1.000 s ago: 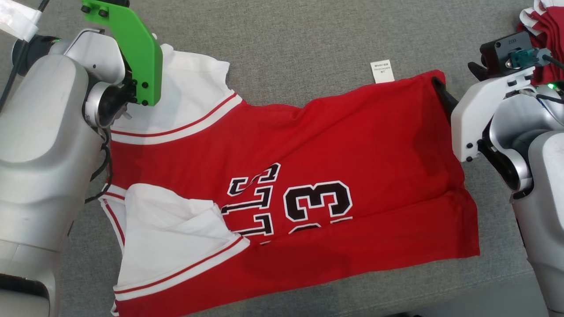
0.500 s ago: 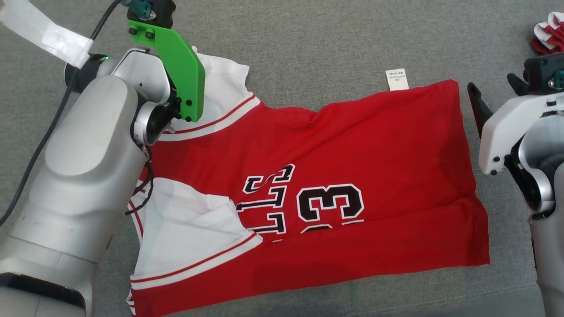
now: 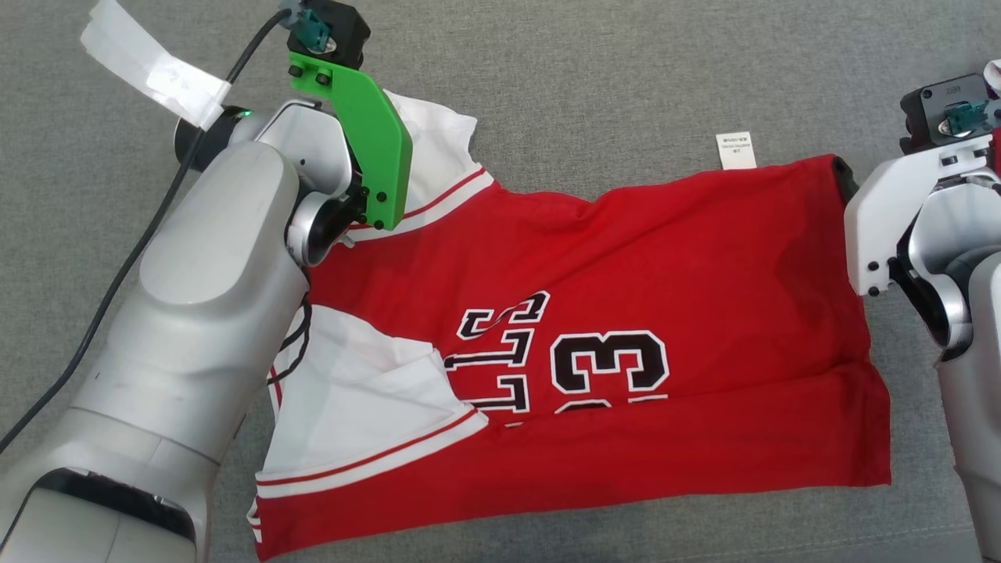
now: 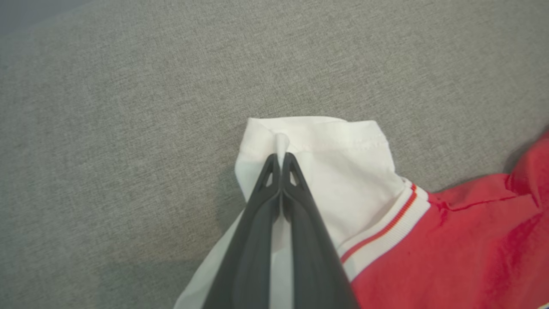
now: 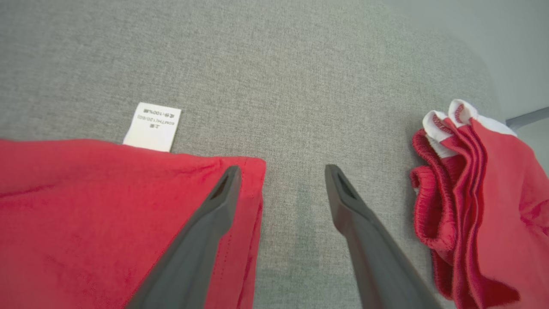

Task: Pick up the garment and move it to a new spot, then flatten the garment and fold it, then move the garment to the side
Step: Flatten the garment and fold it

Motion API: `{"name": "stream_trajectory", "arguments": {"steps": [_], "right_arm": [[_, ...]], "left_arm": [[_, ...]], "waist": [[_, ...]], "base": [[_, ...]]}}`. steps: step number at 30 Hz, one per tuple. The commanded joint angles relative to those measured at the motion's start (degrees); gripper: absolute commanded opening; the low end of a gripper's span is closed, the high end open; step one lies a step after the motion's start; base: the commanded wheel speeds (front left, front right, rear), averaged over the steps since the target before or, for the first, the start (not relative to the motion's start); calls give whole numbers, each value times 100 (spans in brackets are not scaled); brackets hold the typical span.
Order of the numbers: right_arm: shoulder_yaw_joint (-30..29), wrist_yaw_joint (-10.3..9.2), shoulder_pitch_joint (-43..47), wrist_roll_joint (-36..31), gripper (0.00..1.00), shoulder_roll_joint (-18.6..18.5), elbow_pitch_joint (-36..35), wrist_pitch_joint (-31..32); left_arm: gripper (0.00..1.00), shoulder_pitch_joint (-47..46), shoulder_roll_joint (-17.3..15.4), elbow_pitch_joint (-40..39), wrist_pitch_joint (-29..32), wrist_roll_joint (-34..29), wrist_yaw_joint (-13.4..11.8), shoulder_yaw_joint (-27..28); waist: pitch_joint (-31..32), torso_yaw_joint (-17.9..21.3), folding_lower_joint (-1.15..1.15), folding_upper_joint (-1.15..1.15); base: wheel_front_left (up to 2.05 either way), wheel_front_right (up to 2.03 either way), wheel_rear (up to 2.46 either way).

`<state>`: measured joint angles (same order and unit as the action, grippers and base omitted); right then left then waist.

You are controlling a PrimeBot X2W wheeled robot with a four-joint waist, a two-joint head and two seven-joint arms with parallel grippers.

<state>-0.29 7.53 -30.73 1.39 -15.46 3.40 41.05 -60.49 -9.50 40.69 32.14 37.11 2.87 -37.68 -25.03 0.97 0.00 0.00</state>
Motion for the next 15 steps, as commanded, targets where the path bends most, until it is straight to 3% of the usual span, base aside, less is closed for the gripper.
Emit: {"name": "stream_trajectory", "arguments": {"steps": [1, 9, 15], "right_arm": [[27, -9, -92, 10, 100, -79, 23, 67], [664, -8, -386, 595, 100, -852, 91, 665], [679, -8, -374, 838, 100, -1065, 217, 616]], "left_arm": [[0, -82, 12, 24, -42, 29, 25, -9], [0, -223, 186, 245, -134, 56, 129, -100], [0, -334, 251, 357, -219, 73, 172, -138]], "waist": [[1, -36, 0, 0], [-56, -153, 0, 0], [-182, -208, 0, 0]], "base": [[0, 0, 0], [0, 0, 0], [0, 0, 0]]}}
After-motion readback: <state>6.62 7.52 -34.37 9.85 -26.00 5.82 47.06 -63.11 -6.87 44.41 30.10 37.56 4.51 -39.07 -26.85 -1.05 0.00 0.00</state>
